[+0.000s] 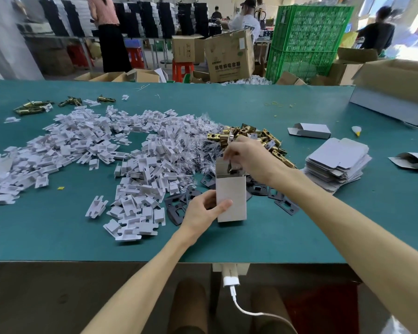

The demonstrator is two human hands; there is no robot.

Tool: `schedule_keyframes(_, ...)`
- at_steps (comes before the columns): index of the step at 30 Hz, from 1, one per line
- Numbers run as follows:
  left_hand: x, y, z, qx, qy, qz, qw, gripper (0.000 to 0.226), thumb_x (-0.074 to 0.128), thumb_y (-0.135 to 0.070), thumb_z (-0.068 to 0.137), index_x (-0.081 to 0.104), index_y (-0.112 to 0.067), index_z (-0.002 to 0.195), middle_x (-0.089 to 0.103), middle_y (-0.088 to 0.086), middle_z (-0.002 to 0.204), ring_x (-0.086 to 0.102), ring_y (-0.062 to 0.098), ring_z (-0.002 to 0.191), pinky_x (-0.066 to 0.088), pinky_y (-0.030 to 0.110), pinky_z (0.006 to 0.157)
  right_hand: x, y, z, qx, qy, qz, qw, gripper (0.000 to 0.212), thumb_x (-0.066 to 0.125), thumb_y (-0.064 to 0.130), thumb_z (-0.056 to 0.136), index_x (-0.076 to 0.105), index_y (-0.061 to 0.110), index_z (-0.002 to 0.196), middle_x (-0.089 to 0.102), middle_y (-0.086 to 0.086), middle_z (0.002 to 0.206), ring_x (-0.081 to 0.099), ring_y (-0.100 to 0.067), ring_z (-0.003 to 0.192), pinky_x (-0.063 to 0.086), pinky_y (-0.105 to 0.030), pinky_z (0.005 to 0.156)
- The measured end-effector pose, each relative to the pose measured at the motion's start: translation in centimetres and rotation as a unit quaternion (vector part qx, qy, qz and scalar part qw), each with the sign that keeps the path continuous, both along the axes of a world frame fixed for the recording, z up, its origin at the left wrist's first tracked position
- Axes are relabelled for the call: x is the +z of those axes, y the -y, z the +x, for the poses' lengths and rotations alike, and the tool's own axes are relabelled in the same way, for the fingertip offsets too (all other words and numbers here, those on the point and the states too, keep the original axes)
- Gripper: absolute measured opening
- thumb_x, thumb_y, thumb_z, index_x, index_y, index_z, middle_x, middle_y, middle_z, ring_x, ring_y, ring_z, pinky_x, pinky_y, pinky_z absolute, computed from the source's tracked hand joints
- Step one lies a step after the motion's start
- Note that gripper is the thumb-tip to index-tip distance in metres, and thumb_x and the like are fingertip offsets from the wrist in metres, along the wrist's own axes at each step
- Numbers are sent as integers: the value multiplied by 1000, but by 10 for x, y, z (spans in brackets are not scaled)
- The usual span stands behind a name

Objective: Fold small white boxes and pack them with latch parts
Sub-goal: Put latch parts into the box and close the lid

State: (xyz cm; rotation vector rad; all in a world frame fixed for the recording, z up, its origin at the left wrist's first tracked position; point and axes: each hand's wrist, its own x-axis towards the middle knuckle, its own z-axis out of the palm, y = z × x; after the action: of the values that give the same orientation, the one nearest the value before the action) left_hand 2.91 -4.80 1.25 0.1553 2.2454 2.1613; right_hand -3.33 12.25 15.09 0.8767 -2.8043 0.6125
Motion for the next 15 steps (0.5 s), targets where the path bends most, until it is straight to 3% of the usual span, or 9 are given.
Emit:
schedule_keyframes(2,0,0,-1,-1,0,1,1000,32,81,-32,89,72,-22,118,79,-9,112,74,9,106,58,23,88,-9,-1,2,21,-22,19,999,23,59,-8,97,73,9,107,59,-4,110,63,-22,96,50,-26,84)
schedule_keyframes(8,-2,2,-1,-9,2,4,1000,34,82,-36,88,72,-24,118,78,-9,112,74,11,107,58,25,91,-13,10,8,44,-61,1,997,14,60,5,99,69,12,107,64,0,112,63,-23,98,55,-45,82)
schedule_keyframes(15,-3,2,-2,-4,3,2,1000,37,82,-36,87,72,-23,120,78,-9,113,73,10,108,58,27,92,-13,5,13,40,-56,35,997,15,60,2,98,67,11,107,65,-2,112,63,-24,99,53,-42,83)
